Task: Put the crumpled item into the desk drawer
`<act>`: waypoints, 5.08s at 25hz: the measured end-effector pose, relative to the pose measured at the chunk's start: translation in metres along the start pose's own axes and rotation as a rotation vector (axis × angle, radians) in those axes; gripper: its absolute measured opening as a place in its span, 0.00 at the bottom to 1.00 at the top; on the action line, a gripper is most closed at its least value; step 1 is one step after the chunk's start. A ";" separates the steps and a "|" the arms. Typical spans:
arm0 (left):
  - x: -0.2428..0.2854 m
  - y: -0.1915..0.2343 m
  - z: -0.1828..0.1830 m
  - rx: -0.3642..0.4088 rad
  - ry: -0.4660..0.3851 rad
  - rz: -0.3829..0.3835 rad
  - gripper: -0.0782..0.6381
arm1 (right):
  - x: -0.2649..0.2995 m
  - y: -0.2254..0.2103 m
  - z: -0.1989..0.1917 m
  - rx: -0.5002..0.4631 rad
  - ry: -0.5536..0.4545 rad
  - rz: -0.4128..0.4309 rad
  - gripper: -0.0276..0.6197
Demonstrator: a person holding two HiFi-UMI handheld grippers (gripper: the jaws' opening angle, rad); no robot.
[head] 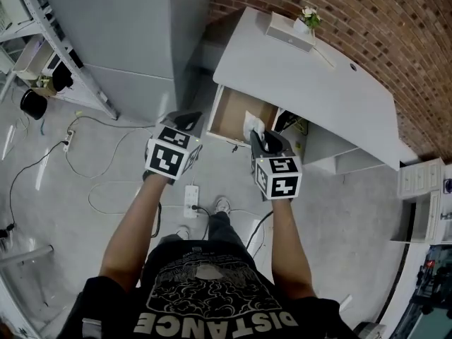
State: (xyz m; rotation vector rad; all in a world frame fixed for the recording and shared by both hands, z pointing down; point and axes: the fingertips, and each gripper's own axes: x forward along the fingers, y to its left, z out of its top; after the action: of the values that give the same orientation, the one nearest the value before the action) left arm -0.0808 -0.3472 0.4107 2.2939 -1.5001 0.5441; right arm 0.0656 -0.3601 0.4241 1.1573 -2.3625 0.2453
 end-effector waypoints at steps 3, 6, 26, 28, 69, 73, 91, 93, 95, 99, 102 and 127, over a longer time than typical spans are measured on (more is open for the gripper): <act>0.011 0.003 -0.002 -0.020 0.010 0.019 0.11 | 0.013 -0.006 -0.004 -0.015 0.019 0.032 0.18; 0.021 0.007 -0.007 -0.048 0.023 0.038 0.11 | 0.025 -0.010 -0.009 -0.028 0.041 0.065 0.18; 0.083 0.010 -0.037 -0.132 0.149 0.109 0.11 | 0.110 -0.038 -0.056 -0.048 0.133 0.234 0.18; 0.089 0.012 -0.043 -0.141 0.161 0.123 0.11 | 0.118 -0.038 -0.061 -0.042 0.142 0.252 0.18; 0.167 0.027 -0.160 -0.371 0.241 0.276 0.11 | 0.251 -0.033 -0.185 -0.166 0.311 0.453 0.18; 0.172 0.028 -0.164 -0.372 0.242 0.279 0.11 | 0.260 -0.032 -0.198 -0.186 0.322 0.457 0.18; 0.183 0.017 -0.184 -0.367 0.288 0.249 0.11 | 0.278 -0.030 -0.223 -0.235 0.366 0.469 0.18; 0.183 0.018 -0.184 -0.367 0.288 0.251 0.11 | 0.277 -0.028 -0.223 -0.237 0.367 0.476 0.18; 0.183 0.018 -0.183 -0.367 0.288 0.254 0.11 | 0.276 -0.027 -0.226 -0.240 0.374 0.485 0.19; 0.182 0.018 -0.182 -0.368 0.290 0.257 0.11 | 0.276 -0.026 -0.230 -0.248 0.389 0.496 0.25; 0.180 0.018 -0.182 -0.371 0.293 0.260 0.11 | 0.276 -0.027 -0.229 -0.249 0.395 0.496 0.28; 0.110 0.027 -0.084 -0.324 0.179 0.359 0.11 | 0.210 -0.017 -0.099 -0.149 0.261 0.483 0.27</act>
State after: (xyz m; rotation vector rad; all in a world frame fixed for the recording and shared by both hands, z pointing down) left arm -0.0759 -0.4036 0.5394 1.6997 -1.7710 0.5362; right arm 0.0046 -0.4799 0.6143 0.4414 -2.3415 0.3516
